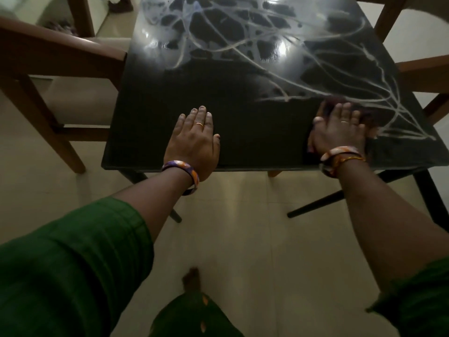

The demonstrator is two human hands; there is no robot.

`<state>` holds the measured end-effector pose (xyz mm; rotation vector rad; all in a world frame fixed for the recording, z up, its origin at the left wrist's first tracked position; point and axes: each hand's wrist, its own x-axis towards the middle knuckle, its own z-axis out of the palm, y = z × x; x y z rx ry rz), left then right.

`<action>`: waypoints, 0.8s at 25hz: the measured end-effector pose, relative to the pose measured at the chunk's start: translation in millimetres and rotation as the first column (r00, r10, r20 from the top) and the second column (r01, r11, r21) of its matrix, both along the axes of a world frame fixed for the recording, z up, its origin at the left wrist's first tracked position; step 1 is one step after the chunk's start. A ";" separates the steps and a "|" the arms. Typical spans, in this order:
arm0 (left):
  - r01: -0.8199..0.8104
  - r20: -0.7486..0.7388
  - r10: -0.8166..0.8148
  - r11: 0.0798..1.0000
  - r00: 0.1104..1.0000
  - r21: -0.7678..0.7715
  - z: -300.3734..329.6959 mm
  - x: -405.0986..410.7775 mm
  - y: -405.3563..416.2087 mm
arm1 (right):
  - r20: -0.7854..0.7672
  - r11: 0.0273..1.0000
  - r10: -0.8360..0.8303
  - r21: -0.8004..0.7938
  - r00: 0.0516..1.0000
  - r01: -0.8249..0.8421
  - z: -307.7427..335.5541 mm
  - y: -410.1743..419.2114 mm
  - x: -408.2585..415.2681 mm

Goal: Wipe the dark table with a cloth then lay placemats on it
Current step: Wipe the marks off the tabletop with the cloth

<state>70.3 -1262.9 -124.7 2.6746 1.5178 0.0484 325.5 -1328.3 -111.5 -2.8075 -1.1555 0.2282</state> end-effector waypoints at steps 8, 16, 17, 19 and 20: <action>0.009 0.002 -0.009 1.000 1.000 -0.006 2.3 -1.5 -1.1 | 0.062 0.928 0.371 0.003 0.926 -0.372 -11.6 36.5 -81.1; 0.005 0.022 -0.005 1.000 1.000 -0.003 0.6 -1.1 -1.1 | -0.023 0.988 0.155 0.007 0.988 -0.155 -8.7 37.7 -77.9; 0.004 0.028 -0.004 1.000 1.000 -0.003 1.1 -1.3 -1.2 | -0.014 0.961 0.276 0.013 0.961 -0.275 -11.5 47.5 -106.9; -0.001 0.028 0.001 1.000 1.000 -0.003 1.6 -2.1 -2.0 | 0.027 0.896 0.445 -0.018 0.895 -0.444 -13.2 58.8 -132.6; 0.000 0.025 0.000 1.000 1.000 -0.001 1.8 -1.9 -1.8 | 0.055 0.884 0.467 -0.047 0.883 -0.465 -11.6 62.2 -121.8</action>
